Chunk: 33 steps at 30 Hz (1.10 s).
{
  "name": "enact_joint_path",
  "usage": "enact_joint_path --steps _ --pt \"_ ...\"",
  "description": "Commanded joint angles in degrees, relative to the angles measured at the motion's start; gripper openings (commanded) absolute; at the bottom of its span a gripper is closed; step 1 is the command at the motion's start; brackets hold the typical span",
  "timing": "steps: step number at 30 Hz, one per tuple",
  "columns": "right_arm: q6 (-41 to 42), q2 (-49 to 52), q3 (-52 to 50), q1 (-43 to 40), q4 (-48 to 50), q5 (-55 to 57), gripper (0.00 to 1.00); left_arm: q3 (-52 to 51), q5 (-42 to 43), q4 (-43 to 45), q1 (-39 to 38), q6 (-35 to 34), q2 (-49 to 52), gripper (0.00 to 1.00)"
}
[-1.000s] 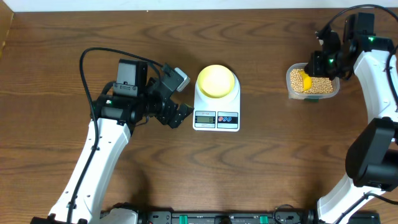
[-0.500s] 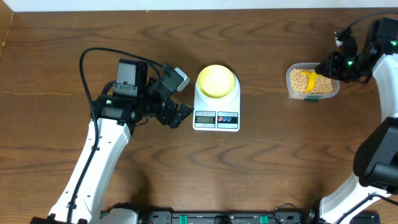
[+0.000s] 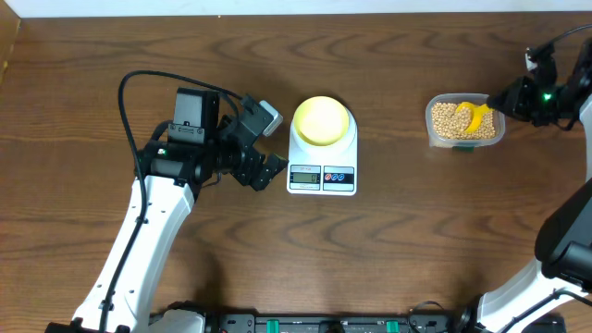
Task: Scoop item into bowl and weigh 50g on scale
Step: 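Drag the scoop through the soybeans and lift it out full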
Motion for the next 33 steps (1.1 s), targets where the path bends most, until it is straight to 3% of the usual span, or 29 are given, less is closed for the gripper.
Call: enact_joint_path --steps 1,20,33 --pt "0.48 0.11 -0.37 -1.18 0.63 -4.46 0.01 0.52 1.09 -0.04 0.09 0.96 -0.63 0.9" --pt "1.14 0.11 -0.37 -4.02 2.21 -16.44 0.01 0.52 1.09 -0.04 0.09 0.96 -0.63 0.9" --pt "9.16 0.11 -0.37 1.09 8.28 -18.32 0.01 0.52 1.09 -0.04 0.09 0.96 -0.63 0.9"
